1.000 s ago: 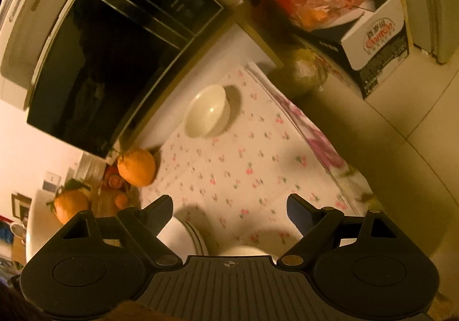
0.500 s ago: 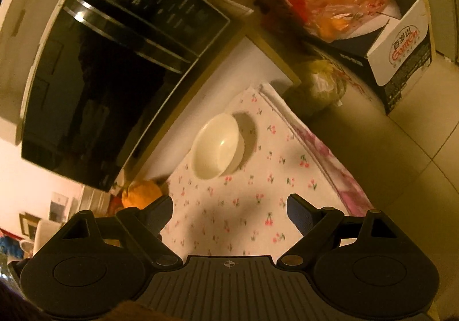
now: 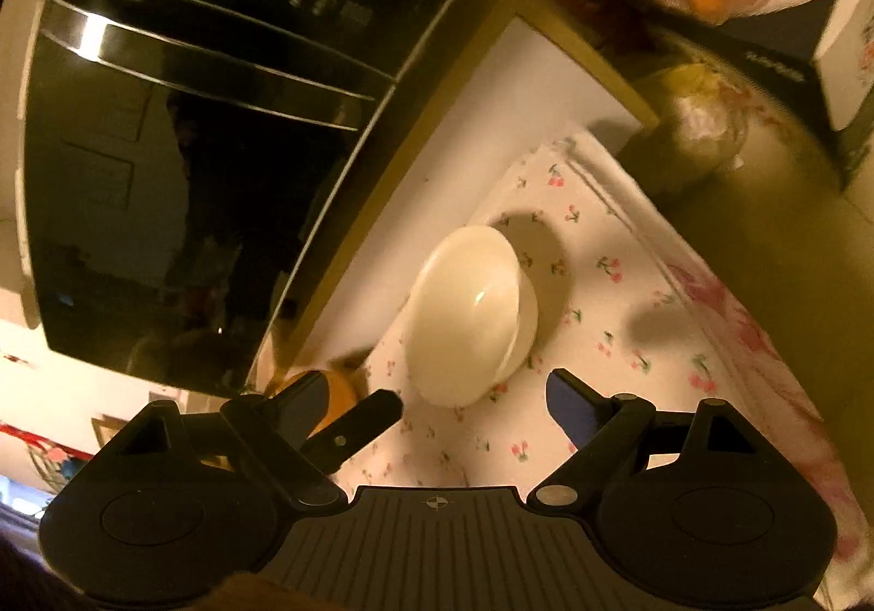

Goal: Organize plates and bowls
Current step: 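Move both grippers to the cream bowl beside the microwave, then close the left gripper on the cream bowl rim while the right gripper grips it too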

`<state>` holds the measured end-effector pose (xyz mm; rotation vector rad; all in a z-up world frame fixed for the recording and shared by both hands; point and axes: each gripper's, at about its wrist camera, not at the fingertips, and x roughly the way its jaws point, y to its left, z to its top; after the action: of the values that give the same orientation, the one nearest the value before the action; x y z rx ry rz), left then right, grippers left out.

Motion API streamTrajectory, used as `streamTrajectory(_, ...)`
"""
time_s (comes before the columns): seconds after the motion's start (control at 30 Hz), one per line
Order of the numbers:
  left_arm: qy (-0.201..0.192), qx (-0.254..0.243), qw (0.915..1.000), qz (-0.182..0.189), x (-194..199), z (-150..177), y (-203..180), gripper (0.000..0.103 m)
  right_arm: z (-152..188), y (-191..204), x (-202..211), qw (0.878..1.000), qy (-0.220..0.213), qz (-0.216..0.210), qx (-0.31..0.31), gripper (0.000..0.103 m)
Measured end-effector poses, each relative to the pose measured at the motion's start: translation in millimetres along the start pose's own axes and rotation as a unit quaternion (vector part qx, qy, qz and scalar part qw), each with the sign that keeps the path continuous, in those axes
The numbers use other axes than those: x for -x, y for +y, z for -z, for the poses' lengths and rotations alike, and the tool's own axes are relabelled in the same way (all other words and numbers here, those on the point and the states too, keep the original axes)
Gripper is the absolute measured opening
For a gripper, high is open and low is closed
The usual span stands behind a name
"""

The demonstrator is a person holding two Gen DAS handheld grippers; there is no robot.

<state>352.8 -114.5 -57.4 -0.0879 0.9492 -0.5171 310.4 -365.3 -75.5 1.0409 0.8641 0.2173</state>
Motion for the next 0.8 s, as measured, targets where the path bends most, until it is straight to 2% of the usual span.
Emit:
streamTrajectory(0.13, 0.011, 0.013, 0.9998, 0.008, -14.9, -4.2, 11.5, 0.090, -4.3, -9.0, -18.4, 1.000, 0.012, 0.013, 0.001, 0.088)
streamTrajectory(0.27, 0.021, 0.024, 0.9994, 0.013, -25.0, -9.8, 19.0, 0.076, -10.6, -14.5, -26.7, 1.000, 0.003, 0.023, 0.005, 0.088)
streamTrajectory(0.43, 0.023, 0.023, 0.9988, 0.035, -29.8, -14.3, 20.4, 0.064, -10.8, -10.8, -37.1, 0.999, 0.005, 0.029, 0.030, 0.087)
streamTrajectory(0.57, 0.024, 0.009, 0.9989, 0.039, -32.6, -16.2, 17.8, 0.053, -9.3, -7.8, -41.9, 0.999, 0.004, 0.029, 0.040, 0.077)
streamTrajectory(0.63, 0.024, 0.010, 0.9988, 0.041, -34.3, -16.5, 18.0, 0.047, -8.6, -6.5, -44.1, 0.999, -0.002, 0.030, 0.045, 0.068)
streamTrajectory(0.8, 0.023, 0.013, 0.9989, 0.040, -37.3, -16.0, 18.6, 0.039, -7.4, -4.8, -46.8, 0.998, -0.008, 0.033, 0.051, 0.049)
